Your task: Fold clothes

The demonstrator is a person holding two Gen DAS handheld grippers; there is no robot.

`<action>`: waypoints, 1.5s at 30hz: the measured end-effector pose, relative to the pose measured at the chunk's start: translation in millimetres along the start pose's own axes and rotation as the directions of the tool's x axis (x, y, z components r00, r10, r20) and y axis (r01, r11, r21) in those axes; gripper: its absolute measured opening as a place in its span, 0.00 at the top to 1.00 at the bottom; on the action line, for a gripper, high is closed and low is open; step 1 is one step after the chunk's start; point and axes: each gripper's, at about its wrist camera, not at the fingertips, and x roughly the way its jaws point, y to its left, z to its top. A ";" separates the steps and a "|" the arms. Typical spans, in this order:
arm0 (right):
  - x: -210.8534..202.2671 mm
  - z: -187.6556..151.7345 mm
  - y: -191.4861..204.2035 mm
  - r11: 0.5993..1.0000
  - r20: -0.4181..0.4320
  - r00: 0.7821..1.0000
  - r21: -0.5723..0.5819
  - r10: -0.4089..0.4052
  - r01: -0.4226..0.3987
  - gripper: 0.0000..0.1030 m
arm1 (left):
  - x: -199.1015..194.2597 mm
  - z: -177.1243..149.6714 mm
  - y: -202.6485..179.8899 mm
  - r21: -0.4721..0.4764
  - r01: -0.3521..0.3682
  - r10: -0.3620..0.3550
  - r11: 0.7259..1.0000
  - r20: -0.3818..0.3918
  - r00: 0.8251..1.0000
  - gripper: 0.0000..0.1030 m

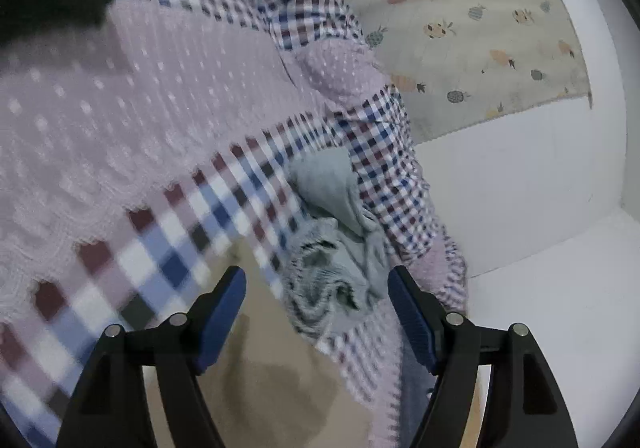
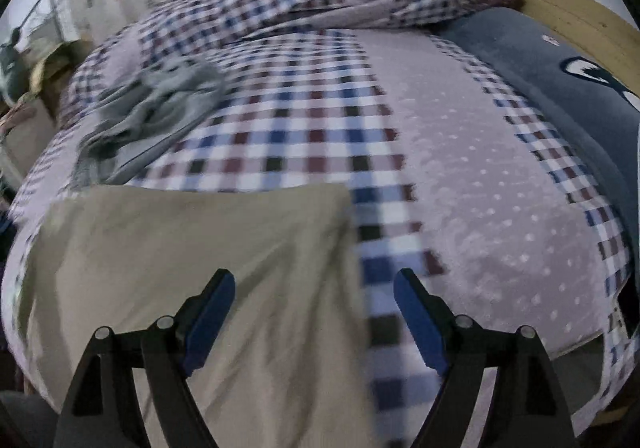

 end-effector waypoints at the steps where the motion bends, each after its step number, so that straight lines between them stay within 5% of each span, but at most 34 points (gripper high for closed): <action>1: -3.6 -3.8 4.1 1.000 0.005 1.000 -0.001 0.016 -0.016 0.18 | -7.1 0.6 1.7 0.025 -0.017 0.017 1.000 0.008 1.000 0.26; 10: -50.5 -71.4 42.7 0.993 0.081 0.992 0.057 0.097 -0.102 0.18 | -69.7 -46.1 31.6 0.231 -0.136 0.143 0.964 -0.015 0.990 0.25; 18: -71.3 -132.7 108.4 0.992 0.136 0.984 -0.062 0.117 -0.109 0.18 | -112.1 -91.8 86.8 0.095 -0.190 0.195 0.977 -0.049 0.979 0.25; 24: -76.4 -165.1 153.5 0.977 0.121 0.978 -0.146 0.173 -0.155 0.18 | -130.2 -109.2 106.7 0.082 -0.235 0.238 0.968 -0.026 0.971 0.25; 31: -72.0 -179.8 185.5 0.959 0.137 0.962 -0.189 0.238 -0.211 0.17 | -125.8 -130.5 124.2 0.067 -0.248 0.254 0.966 -0.093 0.963 0.25; 45: -74.4 -181.0 195.5 0.950 0.172 0.950 -0.223 0.260 -0.219 0.17 | -116.0 -134.6 132.2 0.097 -0.308 0.314 0.946 -0.054 0.948 0.25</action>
